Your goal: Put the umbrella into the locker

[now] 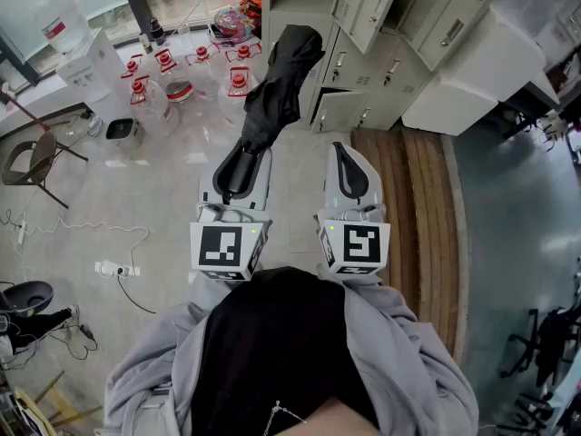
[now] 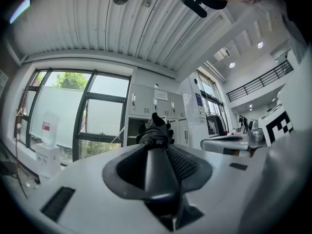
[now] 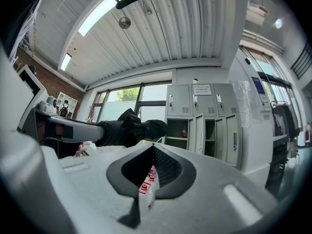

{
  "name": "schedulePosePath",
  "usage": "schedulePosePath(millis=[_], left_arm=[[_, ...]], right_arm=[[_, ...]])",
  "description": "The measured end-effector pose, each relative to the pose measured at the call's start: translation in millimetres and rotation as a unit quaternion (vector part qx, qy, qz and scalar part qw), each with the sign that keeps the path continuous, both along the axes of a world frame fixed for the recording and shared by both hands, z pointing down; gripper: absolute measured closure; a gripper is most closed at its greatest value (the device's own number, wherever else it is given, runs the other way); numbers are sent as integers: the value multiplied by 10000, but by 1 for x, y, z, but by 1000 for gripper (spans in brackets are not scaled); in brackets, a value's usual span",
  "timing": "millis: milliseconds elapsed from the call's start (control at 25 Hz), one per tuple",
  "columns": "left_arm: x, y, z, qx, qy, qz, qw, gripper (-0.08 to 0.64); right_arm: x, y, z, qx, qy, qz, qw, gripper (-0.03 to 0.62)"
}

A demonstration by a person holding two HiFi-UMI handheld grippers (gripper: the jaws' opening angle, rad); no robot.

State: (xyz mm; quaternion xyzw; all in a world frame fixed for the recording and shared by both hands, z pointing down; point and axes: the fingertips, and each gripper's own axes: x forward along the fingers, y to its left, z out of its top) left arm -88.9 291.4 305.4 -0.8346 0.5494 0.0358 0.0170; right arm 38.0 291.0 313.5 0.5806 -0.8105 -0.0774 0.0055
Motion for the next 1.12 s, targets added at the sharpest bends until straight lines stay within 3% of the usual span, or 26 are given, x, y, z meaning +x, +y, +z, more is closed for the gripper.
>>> schedulePosePath(millis=[280,640,1120], left_arm=[[10,-3,1,14,32,-33,10000,422],[17,-8,0,21,108,-41,9999,422],[13,-57,9,-51,141,-45,9999,422]], right_arm=[[8,-4,3,15,42,-37,10000,589],[12,-10,1,82,-240,-290,9993,589],[13,-59,15,-58,-218,-211,9995,589]])
